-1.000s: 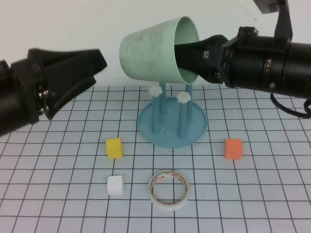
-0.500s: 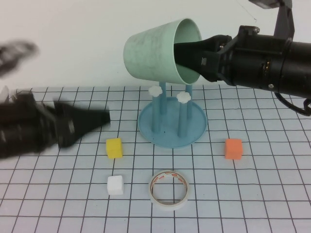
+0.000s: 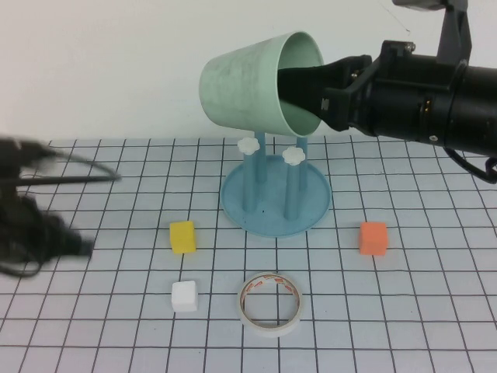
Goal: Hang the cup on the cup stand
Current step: Adjust the cup with two arms
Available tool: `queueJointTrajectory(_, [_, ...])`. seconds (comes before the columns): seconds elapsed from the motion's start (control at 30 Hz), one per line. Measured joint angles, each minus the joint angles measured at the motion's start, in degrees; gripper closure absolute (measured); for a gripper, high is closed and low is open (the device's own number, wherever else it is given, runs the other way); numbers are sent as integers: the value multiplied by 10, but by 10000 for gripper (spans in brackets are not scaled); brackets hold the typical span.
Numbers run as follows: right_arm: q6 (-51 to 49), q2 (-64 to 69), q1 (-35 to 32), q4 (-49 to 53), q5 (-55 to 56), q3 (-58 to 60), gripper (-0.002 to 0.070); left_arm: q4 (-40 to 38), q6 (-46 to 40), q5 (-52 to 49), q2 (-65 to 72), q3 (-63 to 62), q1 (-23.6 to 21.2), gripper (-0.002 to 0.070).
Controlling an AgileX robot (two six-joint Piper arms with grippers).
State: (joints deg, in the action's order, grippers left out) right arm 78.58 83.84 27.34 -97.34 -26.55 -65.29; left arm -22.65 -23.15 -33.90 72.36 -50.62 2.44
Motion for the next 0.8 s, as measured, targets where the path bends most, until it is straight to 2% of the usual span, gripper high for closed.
queueJointTrajectory(0.13, [22, 0, 0, 0, 15, 0, 650, -40, -28, 206, 0, 0, 0, 674])
queueJointTrajectory(0.3, [29, 0, 0, -1, 32, 0, 650, -119, -32, 331, 0, 0, 22, 675])
queueJointTrajectory(0.37, [31, 0, 0, -1, 39, 0, 650, -121, -32, 346, 0, 0, 56, 675])
queueJointTrajectory(0.53, [32, 0, 0, -4, 62, 0, 650, -121, -32, 415, 0, 0, 199, 675])
queueJointTrajectory(0.63, [27, -2, 0, -4, 86, 0, 650, -121, -15, 455, 0, 0, 268, 675])
queueJointTrajectory(0.8, [3, -35, -21, -5, 78, 5, 650, -121, 42, 471, 0, 3, 322, 675])
